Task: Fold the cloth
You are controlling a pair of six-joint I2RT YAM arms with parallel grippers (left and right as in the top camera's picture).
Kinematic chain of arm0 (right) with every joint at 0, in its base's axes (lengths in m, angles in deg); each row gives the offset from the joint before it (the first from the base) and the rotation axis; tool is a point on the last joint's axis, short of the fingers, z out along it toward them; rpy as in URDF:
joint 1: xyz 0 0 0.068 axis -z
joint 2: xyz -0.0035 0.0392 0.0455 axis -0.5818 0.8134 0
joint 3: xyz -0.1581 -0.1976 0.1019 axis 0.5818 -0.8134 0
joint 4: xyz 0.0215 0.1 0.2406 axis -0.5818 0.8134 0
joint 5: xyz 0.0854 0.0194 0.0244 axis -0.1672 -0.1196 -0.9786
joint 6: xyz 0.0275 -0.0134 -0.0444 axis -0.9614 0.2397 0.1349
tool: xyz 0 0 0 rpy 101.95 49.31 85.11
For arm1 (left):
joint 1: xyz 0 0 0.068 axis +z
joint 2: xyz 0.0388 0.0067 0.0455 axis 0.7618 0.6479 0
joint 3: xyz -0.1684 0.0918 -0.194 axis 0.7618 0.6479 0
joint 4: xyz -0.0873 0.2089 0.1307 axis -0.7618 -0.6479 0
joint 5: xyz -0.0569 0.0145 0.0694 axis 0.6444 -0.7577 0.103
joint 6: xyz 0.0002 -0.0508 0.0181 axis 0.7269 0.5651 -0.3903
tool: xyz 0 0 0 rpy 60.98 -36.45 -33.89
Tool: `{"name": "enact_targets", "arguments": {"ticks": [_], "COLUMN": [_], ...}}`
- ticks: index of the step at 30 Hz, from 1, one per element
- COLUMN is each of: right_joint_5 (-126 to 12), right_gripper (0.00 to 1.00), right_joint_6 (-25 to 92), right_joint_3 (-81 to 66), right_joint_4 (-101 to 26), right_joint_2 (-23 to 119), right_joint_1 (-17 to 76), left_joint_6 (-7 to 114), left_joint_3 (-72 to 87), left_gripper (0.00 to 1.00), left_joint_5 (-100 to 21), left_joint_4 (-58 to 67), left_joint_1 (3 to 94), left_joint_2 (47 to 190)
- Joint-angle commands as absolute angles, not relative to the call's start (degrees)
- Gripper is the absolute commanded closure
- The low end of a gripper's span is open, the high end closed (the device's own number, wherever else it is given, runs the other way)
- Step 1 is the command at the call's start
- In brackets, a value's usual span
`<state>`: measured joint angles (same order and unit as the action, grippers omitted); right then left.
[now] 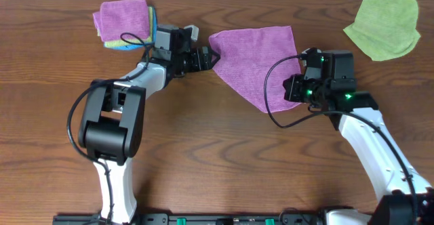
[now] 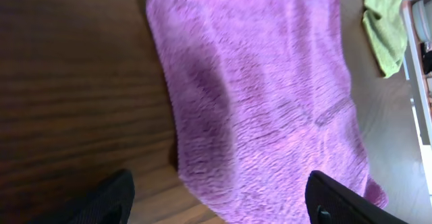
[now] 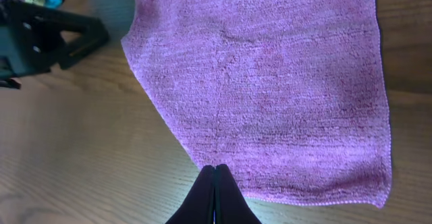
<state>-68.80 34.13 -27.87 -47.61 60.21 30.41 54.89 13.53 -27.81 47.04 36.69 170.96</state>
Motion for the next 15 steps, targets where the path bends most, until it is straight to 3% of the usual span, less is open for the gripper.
{"name": "enact_targets", "arguments": {"ticks": [1,15], "right_joint_5": [-70.0,-70.2], "right_gripper": [0.98,0.99], "right_joint_6": [33.5,33.4], "right_joint_3": [-27.1,-27.1], "right_joint_4": [-48.5,-51.7], "right_joint_2": [61.0,62.5], "right_joint_1": [29.9,27.2], "left_joint_6": [55.8,58.6], "left_joint_3": [12.7,12.7], "left_gripper": [0.17,0.18], "left_joint_5": [-26.2,-22.2], "left_joint_4": [47.0,48.1], "left_joint_1": [37.0,36.4], "left_joint_2": [172.7,175.5]}}
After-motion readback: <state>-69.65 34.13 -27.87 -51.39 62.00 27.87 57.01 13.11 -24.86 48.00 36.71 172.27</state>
